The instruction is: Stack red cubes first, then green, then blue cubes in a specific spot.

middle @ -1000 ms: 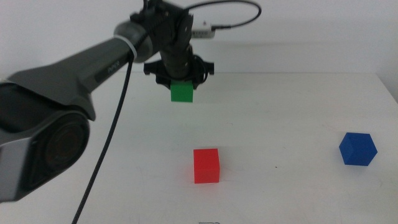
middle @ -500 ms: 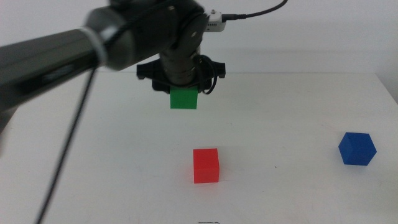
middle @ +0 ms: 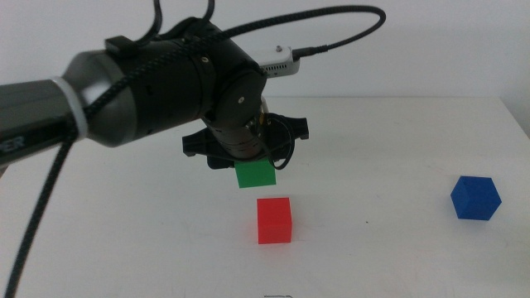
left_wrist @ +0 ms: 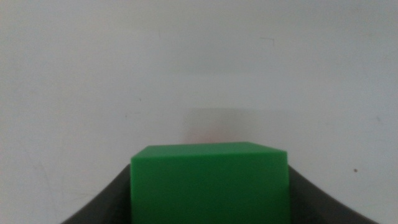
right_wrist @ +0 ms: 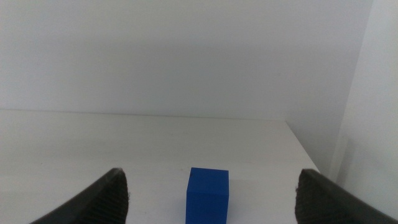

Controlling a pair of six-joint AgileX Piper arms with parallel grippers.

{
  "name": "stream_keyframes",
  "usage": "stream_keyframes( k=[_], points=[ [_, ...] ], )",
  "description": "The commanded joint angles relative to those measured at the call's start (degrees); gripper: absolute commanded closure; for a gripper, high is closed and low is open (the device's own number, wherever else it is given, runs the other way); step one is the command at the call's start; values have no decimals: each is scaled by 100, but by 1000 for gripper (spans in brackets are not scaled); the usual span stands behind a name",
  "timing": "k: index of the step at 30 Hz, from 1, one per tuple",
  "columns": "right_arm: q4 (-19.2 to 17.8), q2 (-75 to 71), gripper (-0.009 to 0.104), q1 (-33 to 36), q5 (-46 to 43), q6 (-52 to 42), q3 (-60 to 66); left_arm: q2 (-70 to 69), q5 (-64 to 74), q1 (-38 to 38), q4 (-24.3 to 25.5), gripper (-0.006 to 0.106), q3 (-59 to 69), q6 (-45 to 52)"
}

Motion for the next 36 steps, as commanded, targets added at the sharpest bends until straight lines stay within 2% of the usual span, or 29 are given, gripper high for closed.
stream_keyframes(
  k=[1, 11, 24, 36],
  points=[
    [-49, -78, 17, -38, -421, -71, -106, -179, -279, -12, 124, 102, -133, -9],
    [-49, -78, 17, -38, -421, -71, -106, 52, -321, -12, 96, 102, -133, 187],
    [-49, -78, 17, -38, -421, -71, -106, 180, -381, -23, -441, 102, -133, 234],
    [-49, -78, 17, -38, -421, -71, -106, 389, -429, -421, 262, 102, -56, -468]
  ],
)
